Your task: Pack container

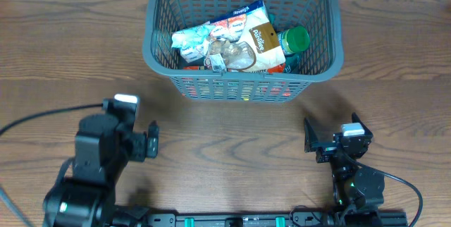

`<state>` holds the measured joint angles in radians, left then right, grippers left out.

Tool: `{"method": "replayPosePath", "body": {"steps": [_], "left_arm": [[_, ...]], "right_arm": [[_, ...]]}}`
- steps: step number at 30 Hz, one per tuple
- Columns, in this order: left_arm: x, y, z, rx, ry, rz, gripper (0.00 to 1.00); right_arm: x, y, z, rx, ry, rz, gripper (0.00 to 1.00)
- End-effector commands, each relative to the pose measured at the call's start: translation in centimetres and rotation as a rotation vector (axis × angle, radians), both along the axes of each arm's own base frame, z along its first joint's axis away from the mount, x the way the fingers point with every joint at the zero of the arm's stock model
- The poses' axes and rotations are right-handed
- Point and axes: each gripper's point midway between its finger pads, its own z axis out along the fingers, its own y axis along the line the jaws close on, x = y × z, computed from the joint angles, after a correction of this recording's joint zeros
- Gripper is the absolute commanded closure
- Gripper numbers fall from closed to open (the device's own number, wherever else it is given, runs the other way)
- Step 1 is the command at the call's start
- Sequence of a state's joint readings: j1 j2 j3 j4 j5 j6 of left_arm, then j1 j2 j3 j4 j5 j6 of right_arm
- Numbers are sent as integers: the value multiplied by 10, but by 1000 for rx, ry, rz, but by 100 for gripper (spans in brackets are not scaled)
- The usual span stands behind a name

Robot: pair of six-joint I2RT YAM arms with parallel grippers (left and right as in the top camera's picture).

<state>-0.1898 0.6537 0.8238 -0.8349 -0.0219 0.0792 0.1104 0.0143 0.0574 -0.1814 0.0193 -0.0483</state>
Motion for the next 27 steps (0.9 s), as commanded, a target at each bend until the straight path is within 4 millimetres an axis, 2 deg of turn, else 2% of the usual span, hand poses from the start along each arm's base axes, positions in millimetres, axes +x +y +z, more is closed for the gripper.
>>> {"method": "replayPosePath", "body": {"steps": [1,4,6,11,18,22,27], "left_arm": [[-21,-5,-3,-34,-23,-46,1],[-33,-9,-12,-65,-61,-74,1],[-34,-12,-19,-84,-110,-90,1],[-17,-18,-21,-122,-325,-109,1],[7,-16,-6,-141,-605,-89,1],[13,-16,-3,-147,-710,-93,1],[19,-22,-22,-160,-734,-116,1]], "right_arm": [[0,1,0,-13,-7,4,1],[0,1,0,-13,-7,4,1],[0,1,0,-13,-7,4,1],[0,1,0,-13,-7,4,1],[0,1,0,-13,-7,4,1],[0,1,0,-13,-7,4,1],[0,1,0,-13,-7,4,1]]}}
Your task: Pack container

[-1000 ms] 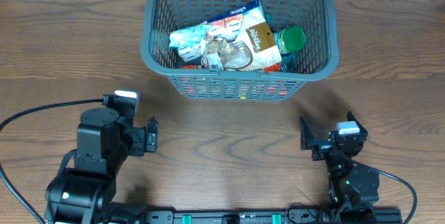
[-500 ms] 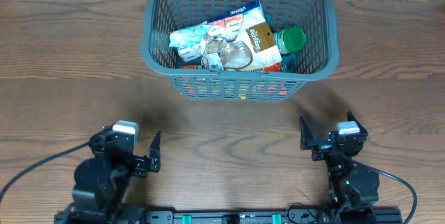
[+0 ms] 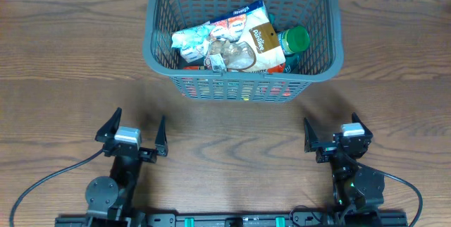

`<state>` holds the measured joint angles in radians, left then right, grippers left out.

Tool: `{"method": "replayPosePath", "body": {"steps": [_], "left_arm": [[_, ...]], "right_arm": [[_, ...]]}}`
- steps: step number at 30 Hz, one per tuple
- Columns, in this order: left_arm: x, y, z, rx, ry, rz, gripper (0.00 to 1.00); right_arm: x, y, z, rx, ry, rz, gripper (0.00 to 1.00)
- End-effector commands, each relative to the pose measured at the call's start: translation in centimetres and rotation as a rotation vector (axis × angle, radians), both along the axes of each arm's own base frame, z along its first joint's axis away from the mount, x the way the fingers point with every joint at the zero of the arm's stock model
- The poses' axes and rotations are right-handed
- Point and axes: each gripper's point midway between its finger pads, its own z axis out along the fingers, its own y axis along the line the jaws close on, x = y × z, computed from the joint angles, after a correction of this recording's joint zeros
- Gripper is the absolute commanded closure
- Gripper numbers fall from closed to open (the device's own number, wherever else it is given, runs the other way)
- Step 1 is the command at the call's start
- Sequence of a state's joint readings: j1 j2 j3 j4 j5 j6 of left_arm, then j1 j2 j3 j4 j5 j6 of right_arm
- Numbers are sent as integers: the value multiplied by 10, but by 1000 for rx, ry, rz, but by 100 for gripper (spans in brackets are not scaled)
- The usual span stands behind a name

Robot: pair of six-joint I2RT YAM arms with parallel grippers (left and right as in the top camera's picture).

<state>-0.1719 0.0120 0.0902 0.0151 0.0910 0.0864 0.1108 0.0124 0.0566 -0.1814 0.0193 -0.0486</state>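
A grey plastic basket (image 3: 151, 44) stands at the far middle of the wooden table. Inside it lie several snack packets (image 3: 232, 40) and a bottle with a green lid (image 3: 296, 39). My left gripper (image 3: 137, 130) sits low near the front edge at the left, open and empty, pointing toward the basket. At the front right, my right gripper (image 3: 331, 132) is likewise open and empty. Both are well short of the basket.
The brown wooden table (image 3: 63, 58) spreads to either side of the basket. A black cable (image 3: 49, 178) trails from the left arm toward the front left. A rail runs along the front edge (image 3: 232, 220).
The left arm was raised and turned with its gripper pointing right; now it lies low near the front edge, fingers spread toward the basket. The right arm and the basket's contents are unchanged.
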Motion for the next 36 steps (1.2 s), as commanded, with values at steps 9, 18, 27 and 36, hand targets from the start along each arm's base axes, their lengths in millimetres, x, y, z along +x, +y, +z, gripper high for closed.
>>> {"method": "replayPosePath", "body": {"steps": [9,18,27,36], "left_arm": [[-4,-25,-55,37,134,-151,1],[-4,-25,-55,56,129,-152,1],[-3,-21,-55,55,127,-136,1],[-1,-16,-55,54,129,-112,1]], "right_arm": [[0,1,0,-13,-6,4,1],[0,1,0,-13,-6,4,1],[0,1,0,-13,-6,4,1],[0,1,0,-13,-6,4,1]]}}
